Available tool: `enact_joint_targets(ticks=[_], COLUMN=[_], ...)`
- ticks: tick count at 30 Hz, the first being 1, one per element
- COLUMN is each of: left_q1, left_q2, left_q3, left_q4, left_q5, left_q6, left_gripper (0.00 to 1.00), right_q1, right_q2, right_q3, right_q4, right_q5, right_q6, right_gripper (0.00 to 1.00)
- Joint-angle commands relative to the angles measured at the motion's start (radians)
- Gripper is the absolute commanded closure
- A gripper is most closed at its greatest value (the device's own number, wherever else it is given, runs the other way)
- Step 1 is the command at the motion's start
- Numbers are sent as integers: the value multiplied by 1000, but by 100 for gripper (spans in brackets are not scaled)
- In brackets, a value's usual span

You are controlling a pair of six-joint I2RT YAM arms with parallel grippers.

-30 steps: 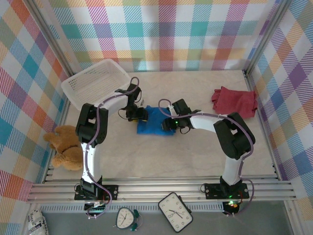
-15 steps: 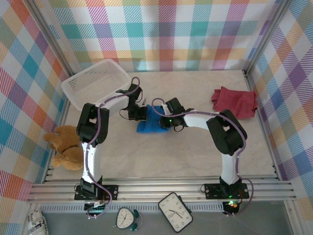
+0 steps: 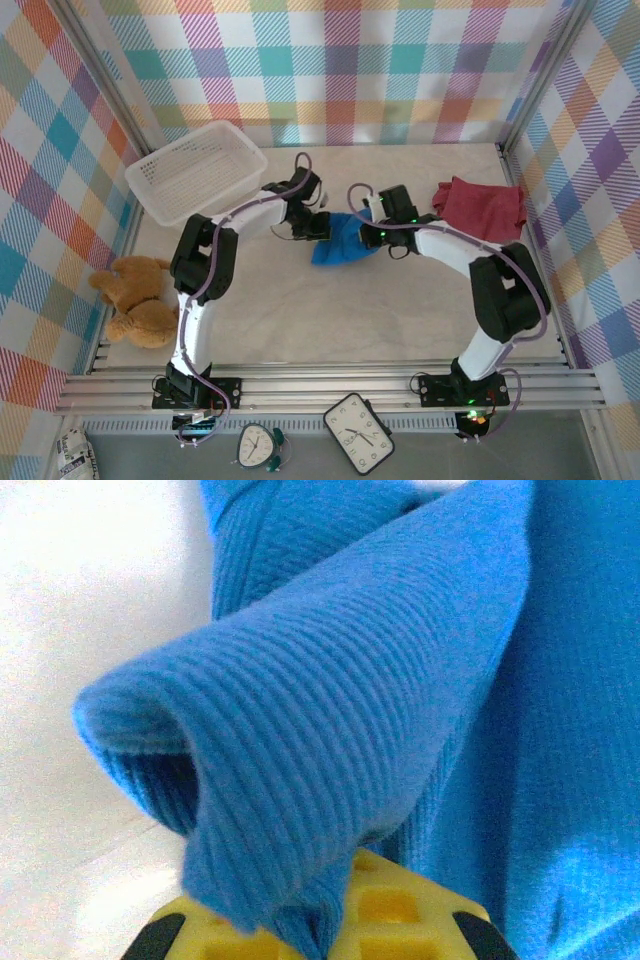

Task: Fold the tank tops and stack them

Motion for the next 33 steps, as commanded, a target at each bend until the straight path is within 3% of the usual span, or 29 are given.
enact_joint_targets(ticks=[1, 12, 18, 23, 27, 33], left_q1=[-56, -153, -160, -166, -178, -208], left_q2=[65, 332, 454, 476, 558, 596], left_q3=[114, 489, 728, 738, 872, 910], left_q4=[107, 288, 182, 298, 334, 465], left_q5=[26, 11, 18, 35, 62, 23], left_q6=[-65, -151, -171, -192, -205, -205], left_gripper=[100, 100, 100, 100, 100, 100], right_q1=[-53, -190, -278, -315, -338, -394], right_q2=[-79, -179, -178, -163, -132, -120], right_q3=[-14, 21, 63, 64, 127, 194], right_q4=[-43, -38, -79, -58, -70, -81], right_q5=[86, 296, 217, 193, 185, 162], right_q6=[-192, -508, -498, -541, -589, -642], right_gripper=[100, 100, 100, 100, 100, 100])
